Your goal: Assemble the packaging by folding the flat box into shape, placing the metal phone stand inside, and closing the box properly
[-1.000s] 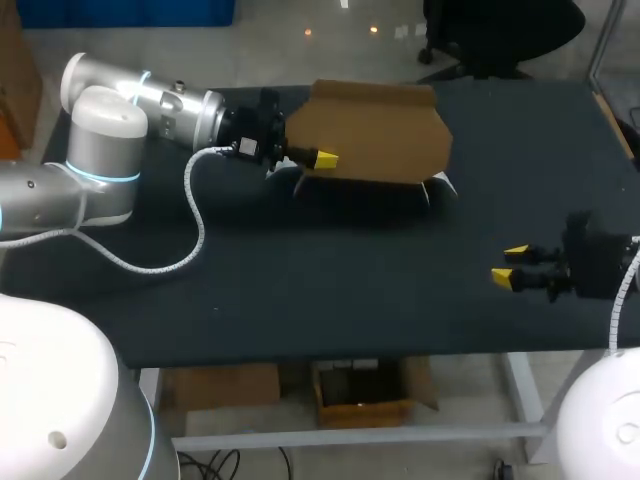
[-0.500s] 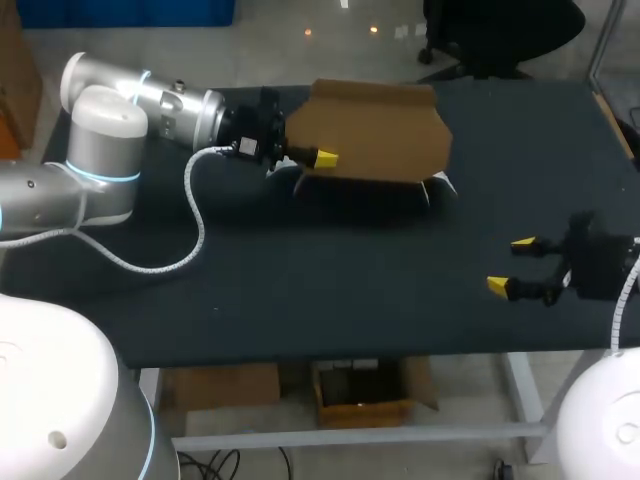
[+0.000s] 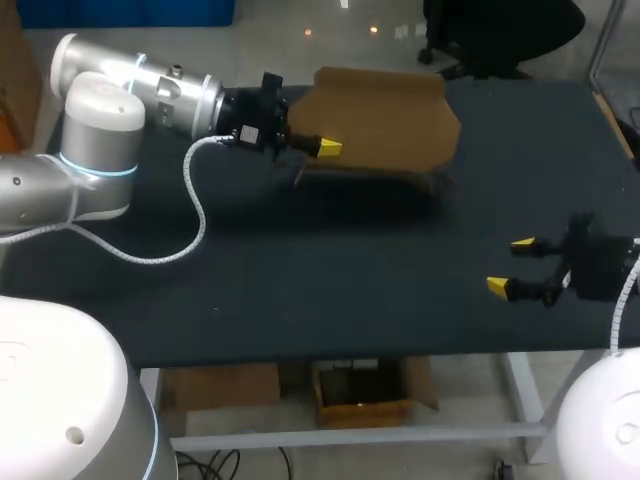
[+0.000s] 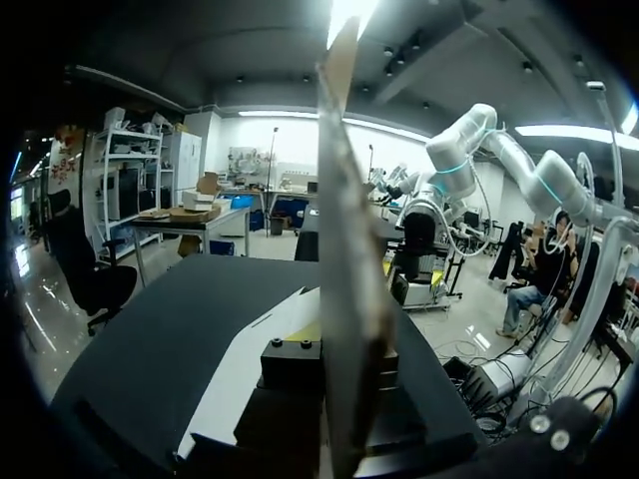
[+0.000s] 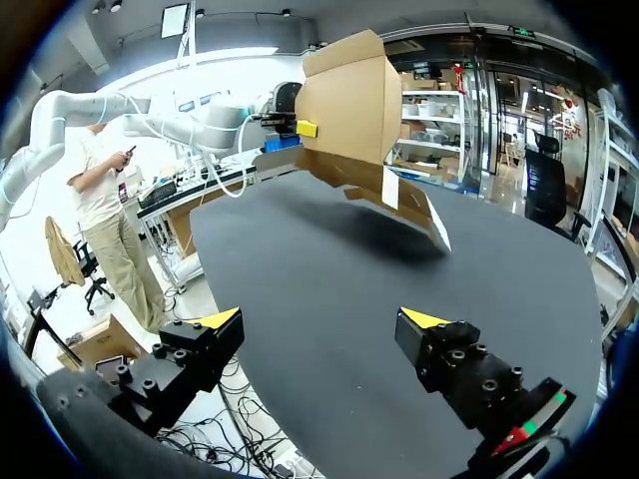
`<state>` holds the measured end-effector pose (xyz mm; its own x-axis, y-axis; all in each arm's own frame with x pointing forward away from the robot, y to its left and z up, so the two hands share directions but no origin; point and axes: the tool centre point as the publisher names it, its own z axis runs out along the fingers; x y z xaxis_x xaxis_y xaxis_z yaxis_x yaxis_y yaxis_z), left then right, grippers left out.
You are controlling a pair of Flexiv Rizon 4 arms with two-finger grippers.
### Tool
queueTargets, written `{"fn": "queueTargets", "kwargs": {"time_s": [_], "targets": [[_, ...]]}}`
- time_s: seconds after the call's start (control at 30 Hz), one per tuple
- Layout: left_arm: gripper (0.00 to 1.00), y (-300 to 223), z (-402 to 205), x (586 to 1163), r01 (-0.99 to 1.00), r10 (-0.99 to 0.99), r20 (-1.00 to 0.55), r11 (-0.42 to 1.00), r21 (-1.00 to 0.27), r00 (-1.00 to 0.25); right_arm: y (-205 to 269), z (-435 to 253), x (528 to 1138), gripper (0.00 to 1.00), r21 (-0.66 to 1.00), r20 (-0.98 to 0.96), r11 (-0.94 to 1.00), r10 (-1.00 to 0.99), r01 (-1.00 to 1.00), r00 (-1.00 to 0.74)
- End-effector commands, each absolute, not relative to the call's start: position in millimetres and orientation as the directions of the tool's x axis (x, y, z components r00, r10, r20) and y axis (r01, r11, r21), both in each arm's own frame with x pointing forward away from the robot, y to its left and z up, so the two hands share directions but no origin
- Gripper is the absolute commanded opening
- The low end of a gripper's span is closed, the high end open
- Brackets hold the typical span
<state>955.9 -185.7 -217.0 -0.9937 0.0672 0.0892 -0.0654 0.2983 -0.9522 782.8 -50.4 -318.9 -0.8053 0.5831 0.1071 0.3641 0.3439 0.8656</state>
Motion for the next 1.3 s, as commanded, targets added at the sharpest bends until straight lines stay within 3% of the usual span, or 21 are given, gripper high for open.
{"fn": "queueTargets", "kwargs": {"time_s": [0.03, 0.67, 1.3], "targets": [[0.00, -181, -207, 943, -0.053, 0.033, 0.065, 0.296, -0.954, -0.997, -51, -318, 782, 1.00, 0.867, 0.108, 0.342, 0.582, 0.363, -0.806], [0.00, -169, -165, 924, -0.036, -0.006, 0.035, 0.206, -0.978, -0.999, -51, -318, 782, 1.00, 0.867, 0.108, 0.342, 0.582, 0.363, -0.806], [0.00, -173, -159, 927, -0.182, 0.029, 0.191, 0.197, -0.964, -0.981, -60, -314, 777, 1.00, 0.860, 0.082, 0.369, 0.582, 0.353, -0.809]]}}
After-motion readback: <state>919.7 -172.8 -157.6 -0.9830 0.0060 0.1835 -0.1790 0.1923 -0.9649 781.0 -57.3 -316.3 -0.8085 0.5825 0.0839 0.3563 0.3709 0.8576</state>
